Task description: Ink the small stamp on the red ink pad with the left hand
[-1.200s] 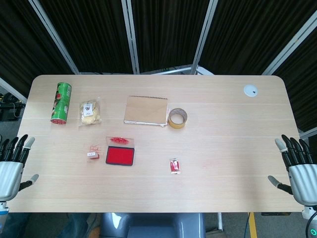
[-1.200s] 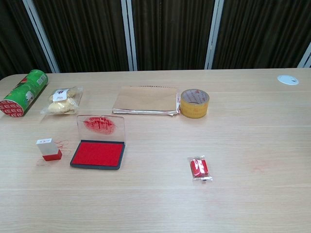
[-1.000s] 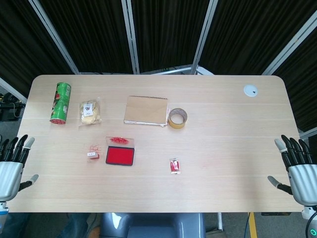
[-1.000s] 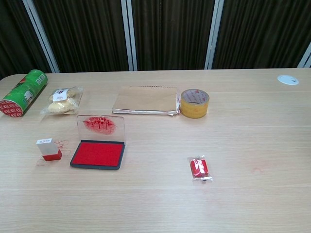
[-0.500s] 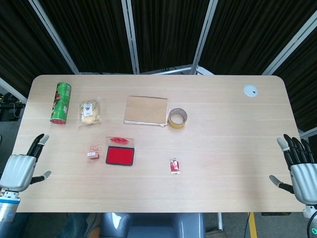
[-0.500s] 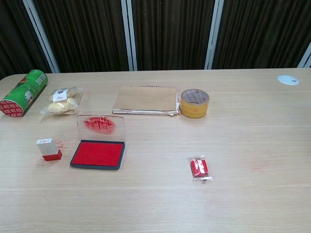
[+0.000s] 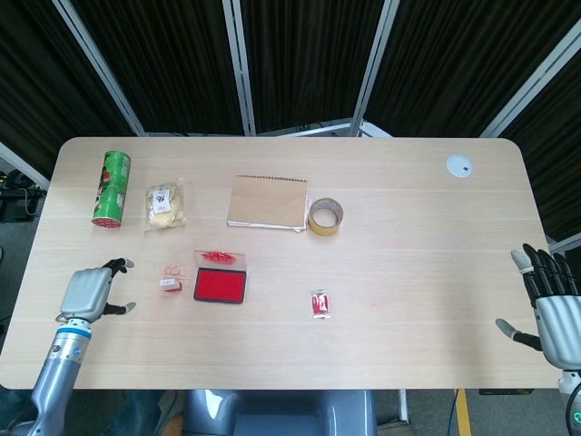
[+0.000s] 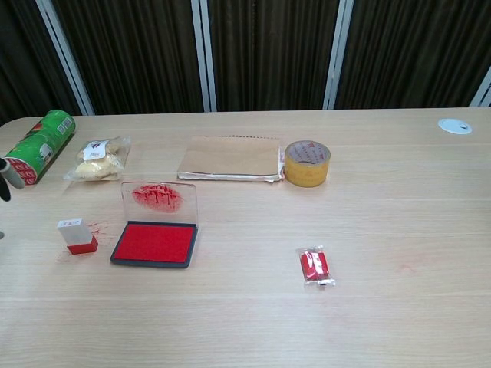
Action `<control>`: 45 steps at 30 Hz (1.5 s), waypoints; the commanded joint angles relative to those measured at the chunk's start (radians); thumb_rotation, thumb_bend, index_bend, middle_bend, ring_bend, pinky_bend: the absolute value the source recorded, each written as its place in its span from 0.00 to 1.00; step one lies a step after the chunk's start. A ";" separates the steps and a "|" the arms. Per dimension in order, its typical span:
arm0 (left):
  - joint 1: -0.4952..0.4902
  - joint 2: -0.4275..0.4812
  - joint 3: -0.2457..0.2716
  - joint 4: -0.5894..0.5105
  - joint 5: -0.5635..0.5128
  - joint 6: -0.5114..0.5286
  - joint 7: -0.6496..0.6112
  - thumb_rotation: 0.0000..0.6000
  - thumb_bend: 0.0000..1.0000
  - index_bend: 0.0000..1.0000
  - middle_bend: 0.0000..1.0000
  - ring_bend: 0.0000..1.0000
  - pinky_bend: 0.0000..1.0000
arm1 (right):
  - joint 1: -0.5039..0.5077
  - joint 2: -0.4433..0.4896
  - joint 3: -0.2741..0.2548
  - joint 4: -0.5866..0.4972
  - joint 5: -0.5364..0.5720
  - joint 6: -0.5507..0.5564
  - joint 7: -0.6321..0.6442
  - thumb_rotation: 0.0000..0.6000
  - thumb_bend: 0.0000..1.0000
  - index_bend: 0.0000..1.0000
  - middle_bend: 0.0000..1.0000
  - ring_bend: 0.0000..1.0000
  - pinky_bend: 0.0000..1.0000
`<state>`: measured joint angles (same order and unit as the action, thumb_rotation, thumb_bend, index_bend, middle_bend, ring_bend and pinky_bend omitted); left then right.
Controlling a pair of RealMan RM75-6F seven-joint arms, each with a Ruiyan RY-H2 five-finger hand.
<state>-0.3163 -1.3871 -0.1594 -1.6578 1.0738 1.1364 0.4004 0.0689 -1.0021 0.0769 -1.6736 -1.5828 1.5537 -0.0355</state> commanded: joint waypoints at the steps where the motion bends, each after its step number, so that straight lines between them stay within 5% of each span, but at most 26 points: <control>1: -0.043 -0.064 -0.027 0.024 -0.073 -0.018 0.058 1.00 0.15 0.34 0.37 0.87 0.97 | 0.001 0.002 0.001 0.001 0.004 -0.003 0.006 1.00 0.00 0.00 0.00 0.00 0.00; 12: -0.105 -0.160 -0.036 0.105 -0.133 -0.010 0.121 1.00 0.15 0.35 0.38 0.87 0.97 | 0.007 0.003 0.003 0.007 0.016 -0.017 0.018 1.00 0.00 0.00 0.00 0.00 0.00; 20: -0.132 -0.199 -0.018 0.133 -0.155 0.001 0.171 1.00 0.24 0.38 0.40 0.87 0.97 | 0.011 0.001 0.003 0.013 0.025 -0.028 0.021 1.00 0.00 0.00 0.00 0.00 0.00; 32: -0.150 -0.222 -0.006 0.166 -0.167 0.012 0.191 1.00 0.37 0.41 0.43 0.86 0.97 | 0.014 0.000 0.004 0.019 0.036 -0.037 0.028 1.00 0.00 0.00 0.00 0.00 0.00; 45: -0.163 -0.237 0.009 0.192 -0.156 -0.006 0.165 1.00 0.37 0.40 0.42 0.86 0.96 | 0.015 0.000 0.003 0.021 0.041 -0.041 0.028 1.00 0.00 0.00 0.00 0.00 0.00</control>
<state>-0.4793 -1.6243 -0.1512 -1.4656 0.9175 1.1310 0.5653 0.0843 -1.0022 0.0799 -1.6522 -1.5422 1.5124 -0.0076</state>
